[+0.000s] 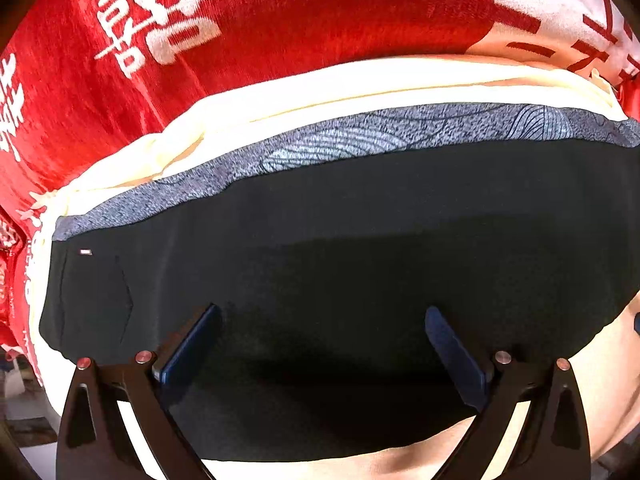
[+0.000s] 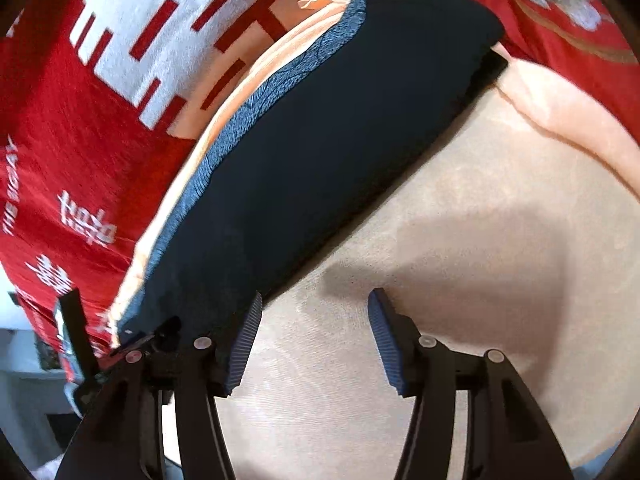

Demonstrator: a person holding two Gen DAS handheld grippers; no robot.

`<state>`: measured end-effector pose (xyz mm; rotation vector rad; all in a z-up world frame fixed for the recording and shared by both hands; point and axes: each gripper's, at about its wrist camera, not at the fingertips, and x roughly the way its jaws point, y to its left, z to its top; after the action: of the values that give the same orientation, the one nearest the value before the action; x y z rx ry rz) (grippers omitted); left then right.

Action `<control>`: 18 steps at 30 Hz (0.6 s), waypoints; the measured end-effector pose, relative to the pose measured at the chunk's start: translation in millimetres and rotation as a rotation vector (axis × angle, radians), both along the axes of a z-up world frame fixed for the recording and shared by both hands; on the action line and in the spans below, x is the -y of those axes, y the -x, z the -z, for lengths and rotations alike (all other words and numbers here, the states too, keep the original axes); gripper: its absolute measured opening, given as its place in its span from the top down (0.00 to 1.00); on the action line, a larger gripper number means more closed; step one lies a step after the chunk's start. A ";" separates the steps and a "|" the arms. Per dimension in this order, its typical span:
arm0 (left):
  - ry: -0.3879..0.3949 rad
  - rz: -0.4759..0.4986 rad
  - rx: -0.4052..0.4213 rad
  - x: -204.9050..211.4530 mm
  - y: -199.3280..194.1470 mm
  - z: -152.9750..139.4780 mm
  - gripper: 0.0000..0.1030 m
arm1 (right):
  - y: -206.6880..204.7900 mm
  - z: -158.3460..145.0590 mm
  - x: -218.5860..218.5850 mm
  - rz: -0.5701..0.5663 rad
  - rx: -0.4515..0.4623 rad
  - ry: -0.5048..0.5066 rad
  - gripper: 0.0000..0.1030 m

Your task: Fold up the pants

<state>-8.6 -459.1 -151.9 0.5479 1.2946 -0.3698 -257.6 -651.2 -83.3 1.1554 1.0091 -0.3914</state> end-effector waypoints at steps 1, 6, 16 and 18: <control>0.013 0.007 0.001 1.9 1.7 -3.5 0.00 | 4.7 1.6 4.7 0.029 0.027 -0.037 0.42; 0.085 0.019 -0.023 20.0 10.1 -23.5 0.00 | 21.1 3.0 31.1 0.154 0.122 -0.087 0.42; 0.143 0.044 -0.102 102.2 24.2 0.6 0.00 | 31.7 24.9 54.8 0.316 0.231 -0.178 0.43; 0.162 0.018 -0.096 101.4 25.2 6.2 0.00 | 32.0 29.4 56.7 0.342 0.260 -0.194 0.43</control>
<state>-33.8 -560.5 -158.1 0.4094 1.3390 -0.5159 -289.6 -708.0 -112.7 1.5189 0.6313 -0.4064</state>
